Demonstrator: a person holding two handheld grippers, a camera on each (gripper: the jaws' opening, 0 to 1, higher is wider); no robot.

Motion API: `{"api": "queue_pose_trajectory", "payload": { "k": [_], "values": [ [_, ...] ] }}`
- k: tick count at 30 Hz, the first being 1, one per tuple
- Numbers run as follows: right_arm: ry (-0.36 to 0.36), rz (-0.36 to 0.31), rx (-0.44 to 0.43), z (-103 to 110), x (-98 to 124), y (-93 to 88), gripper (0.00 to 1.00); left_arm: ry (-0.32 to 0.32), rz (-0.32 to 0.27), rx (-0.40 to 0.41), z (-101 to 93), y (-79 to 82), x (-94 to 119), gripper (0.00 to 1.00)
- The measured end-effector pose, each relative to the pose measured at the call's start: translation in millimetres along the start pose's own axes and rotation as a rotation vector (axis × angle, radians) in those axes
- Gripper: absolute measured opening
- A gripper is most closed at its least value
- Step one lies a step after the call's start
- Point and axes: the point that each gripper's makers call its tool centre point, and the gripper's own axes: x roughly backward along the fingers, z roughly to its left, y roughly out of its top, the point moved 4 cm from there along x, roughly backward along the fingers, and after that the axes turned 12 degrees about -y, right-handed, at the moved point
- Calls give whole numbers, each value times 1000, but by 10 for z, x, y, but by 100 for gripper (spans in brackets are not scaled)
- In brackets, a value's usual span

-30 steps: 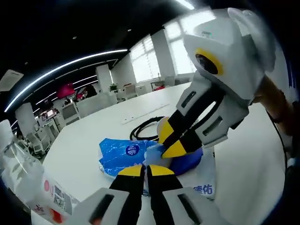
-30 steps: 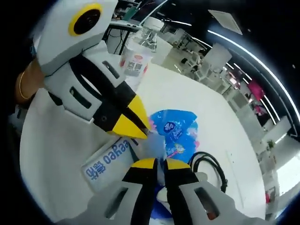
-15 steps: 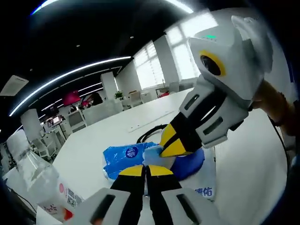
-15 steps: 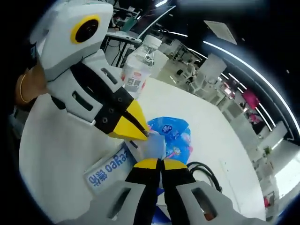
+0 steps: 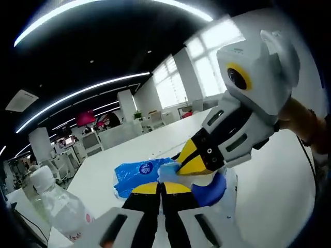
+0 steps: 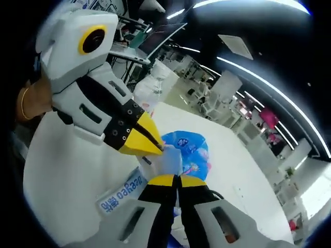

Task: Arrange the tabletop items into an orderly group along one side of the table until the central work area is clear of visible clutter.

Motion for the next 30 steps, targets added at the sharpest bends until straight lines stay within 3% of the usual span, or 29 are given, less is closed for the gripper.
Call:
{"api": "queue_pose_trajectory", "payload": {
  "k": [22, 30],
  "values": [
    [-107, -27, -30, -285, 468, -21, 0, -39, -73, -59, -262, 376, -113, 0],
    [-186, -14, -28, -406, 667, -94, 0, -82, -116, -66, -392, 512, -230, 0]
  ]
}}
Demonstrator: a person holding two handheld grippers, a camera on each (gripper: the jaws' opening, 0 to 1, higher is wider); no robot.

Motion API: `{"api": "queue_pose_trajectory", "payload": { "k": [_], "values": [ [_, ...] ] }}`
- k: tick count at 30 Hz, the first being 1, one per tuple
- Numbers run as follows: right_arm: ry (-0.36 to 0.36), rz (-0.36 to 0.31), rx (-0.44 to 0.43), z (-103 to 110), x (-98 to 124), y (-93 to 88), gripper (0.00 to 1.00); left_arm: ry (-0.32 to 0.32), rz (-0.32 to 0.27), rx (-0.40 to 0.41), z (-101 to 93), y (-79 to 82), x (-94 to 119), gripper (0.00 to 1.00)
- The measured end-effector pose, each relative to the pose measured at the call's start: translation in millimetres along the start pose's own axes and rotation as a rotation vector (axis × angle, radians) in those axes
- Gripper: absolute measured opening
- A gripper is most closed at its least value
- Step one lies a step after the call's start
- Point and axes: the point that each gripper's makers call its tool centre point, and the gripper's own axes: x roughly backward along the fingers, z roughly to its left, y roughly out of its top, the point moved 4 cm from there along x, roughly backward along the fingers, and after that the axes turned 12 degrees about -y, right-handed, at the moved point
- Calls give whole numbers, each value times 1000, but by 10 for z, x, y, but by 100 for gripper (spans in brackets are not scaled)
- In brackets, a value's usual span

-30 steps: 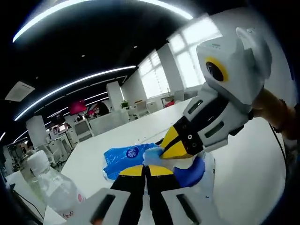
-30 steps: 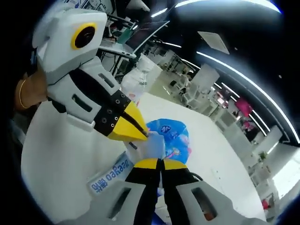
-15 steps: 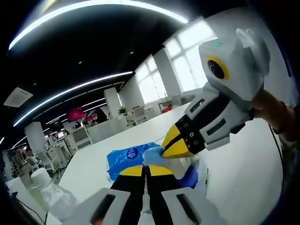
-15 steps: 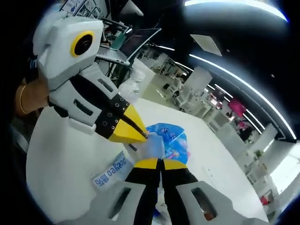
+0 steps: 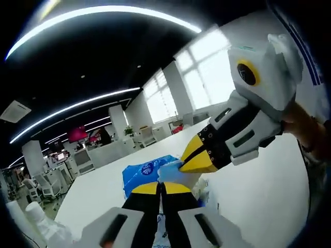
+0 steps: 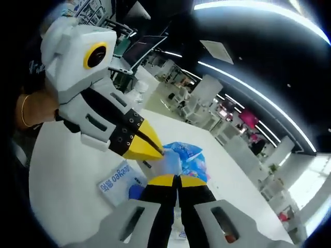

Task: Arrange the tabletop items into an orderly group along one side of the table until the central work area is clear of visible clutter.

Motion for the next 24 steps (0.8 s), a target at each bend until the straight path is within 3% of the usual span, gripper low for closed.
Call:
{"api": "queue_pose_trajectory", "payload": {
  "k": [7, 17, 24],
  "values": [
    [-53, 10, -10, -143, 169, -73, 0, -34, -31, -25, -124, 115, -132, 0],
    [-135, 16, -54, -306, 431, -215, 0, -107, -98, 24, -306, 266, -321, 0],
    [-201, 39, -70, -433, 626, -354, 0, -155, -123, -11, -508, 387, -489, 0]
  ]
}}
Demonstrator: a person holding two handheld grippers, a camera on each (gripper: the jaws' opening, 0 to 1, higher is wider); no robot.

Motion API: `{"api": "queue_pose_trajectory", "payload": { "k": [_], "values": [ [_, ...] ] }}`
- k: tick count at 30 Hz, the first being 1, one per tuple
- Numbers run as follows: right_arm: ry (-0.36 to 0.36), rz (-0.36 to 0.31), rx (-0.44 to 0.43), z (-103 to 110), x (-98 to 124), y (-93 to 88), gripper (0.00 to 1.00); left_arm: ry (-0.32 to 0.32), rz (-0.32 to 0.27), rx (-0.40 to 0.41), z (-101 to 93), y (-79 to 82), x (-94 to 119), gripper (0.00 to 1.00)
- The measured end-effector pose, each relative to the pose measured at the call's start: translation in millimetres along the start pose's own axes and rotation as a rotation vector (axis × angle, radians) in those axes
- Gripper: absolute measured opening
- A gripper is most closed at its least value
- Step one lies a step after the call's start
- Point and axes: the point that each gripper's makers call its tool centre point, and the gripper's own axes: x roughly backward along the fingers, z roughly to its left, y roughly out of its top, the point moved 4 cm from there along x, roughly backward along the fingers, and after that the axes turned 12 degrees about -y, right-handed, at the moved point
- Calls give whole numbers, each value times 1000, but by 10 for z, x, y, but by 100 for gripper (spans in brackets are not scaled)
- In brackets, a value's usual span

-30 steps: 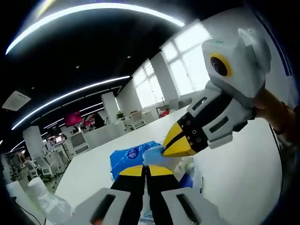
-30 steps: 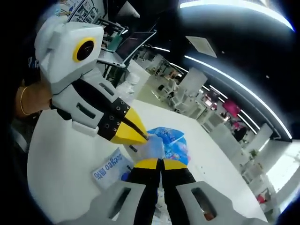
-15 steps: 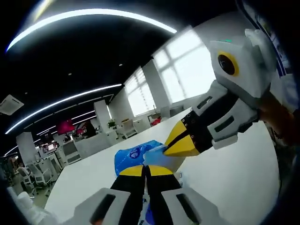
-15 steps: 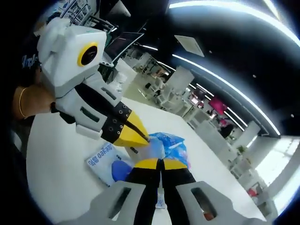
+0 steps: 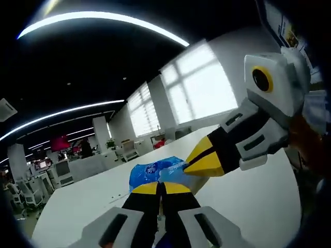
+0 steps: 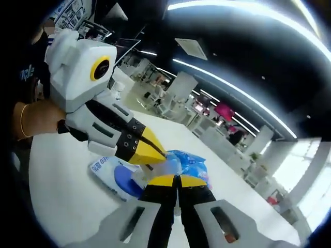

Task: Arrange the tabletop items into an orderly group along one side of the table until the central work area is clear of visible clutter.

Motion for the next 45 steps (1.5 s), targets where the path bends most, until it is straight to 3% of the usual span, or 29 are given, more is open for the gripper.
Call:
{"api": "queue_pose_trajectory", "payload": {
  "k": [8, 14, 26, 35, 45],
  "values": [
    [-62, 35, -38, -187, 150, -147, 0, -70, -56, 70, -125, 84, -224, 0],
    [-93, 66, -60, -264, 210, -260, 0, -100, -49, 45, -224, 100, -388, 0],
    [-144, 101, -112, -356, 302, -413, 0, -159, -84, 98, -312, 93, -614, 0],
    [-173, 165, -169, -370, 329, -721, 0, -227, -58, 92, -459, -39, -932, 0],
    [-199, 216, -242, -371, 293, -980, 0, -239, 0, 38, -550, -140, -1200, 0]
  ]
}}
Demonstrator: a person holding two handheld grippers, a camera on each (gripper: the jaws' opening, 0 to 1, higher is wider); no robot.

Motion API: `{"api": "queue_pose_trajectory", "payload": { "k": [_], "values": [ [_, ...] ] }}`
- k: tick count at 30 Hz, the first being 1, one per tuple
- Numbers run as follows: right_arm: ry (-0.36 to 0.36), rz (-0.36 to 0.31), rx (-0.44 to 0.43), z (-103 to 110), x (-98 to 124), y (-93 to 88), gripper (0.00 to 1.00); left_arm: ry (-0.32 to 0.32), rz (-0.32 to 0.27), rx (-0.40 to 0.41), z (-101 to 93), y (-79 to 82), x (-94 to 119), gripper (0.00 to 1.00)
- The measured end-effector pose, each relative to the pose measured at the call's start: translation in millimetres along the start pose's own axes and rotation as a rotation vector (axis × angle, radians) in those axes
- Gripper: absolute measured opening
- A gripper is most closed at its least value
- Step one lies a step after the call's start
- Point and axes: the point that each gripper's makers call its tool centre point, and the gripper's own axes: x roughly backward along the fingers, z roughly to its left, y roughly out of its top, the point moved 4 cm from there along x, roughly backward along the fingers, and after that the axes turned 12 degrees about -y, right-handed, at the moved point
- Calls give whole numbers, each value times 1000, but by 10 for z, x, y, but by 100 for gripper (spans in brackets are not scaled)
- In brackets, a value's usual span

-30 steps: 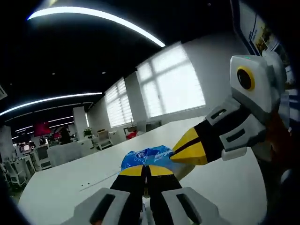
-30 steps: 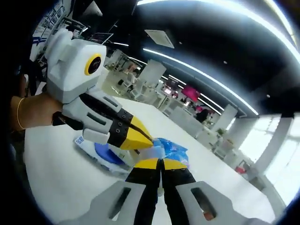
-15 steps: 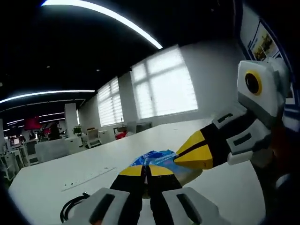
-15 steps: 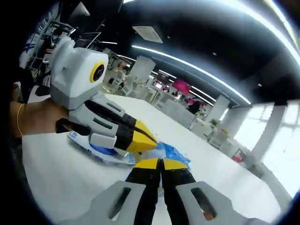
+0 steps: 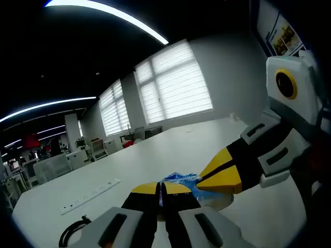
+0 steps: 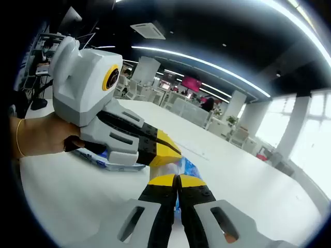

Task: Arrange the tabletop items into an orderly group along one side of the table until the central work area is clear of visible clutter.

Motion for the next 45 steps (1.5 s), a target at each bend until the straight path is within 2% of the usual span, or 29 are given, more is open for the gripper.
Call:
{"api": "queue_pose_trajectory", "payload": {
  "k": [2, 4, 9, 12, 17, 28, 30, 32, 33, 34, 37, 39, 43, 45],
  "values": [
    [-5, 11, -8, 0, -22, -38, 0, -7, 0, 11, 9, -34, -30, 0],
    [-5, 18, -17, 9, -45, -69, 0, -19, -8, 73, 13, -76, -67, 0],
    [-3, 39, -35, 51, -127, -142, 0, -14, 34, 66, 52, -153, -151, 0],
    [-8, 68, -75, 75, -207, -190, 0, -6, 61, 76, 83, -219, -213, 0],
    [-13, 110, -86, 123, -308, -279, 0, -11, 110, 70, 67, -333, -335, 0],
    [-5, 173, -155, 178, -405, -428, 0, -14, 132, 101, 107, -458, -441, 0],
    [34, 200, -186, 251, -413, -472, 0, 4, 143, 103, 147, -496, -457, 0],
    [68, 213, -253, 336, -431, -498, 0, 12, 149, 114, 183, -524, -471, 0],
    [38, 184, -248, 315, -462, -491, 0, 1, 141, 131, 170, -529, -480, 0],
    [39, 188, -237, 333, -467, -505, 0, 3, 130, 140, 169, -528, -485, 0],
    [28, 194, -235, 352, -499, -506, 0, 15, 144, 108, 172, -539, -495, 0],
    [30, 198, -246, 358, -495, -501, 3, 15, 143, 100, 174, -526, -494, 0],
    [29, 183, -260, 340, -473, -475, 18, 31, 145, 68, 197, -467, -459, 0],
    [24, 180, -258, 324, -466, -470, 21, 33, 144, 63, 197, -438, -439, 0]
  ]
}}
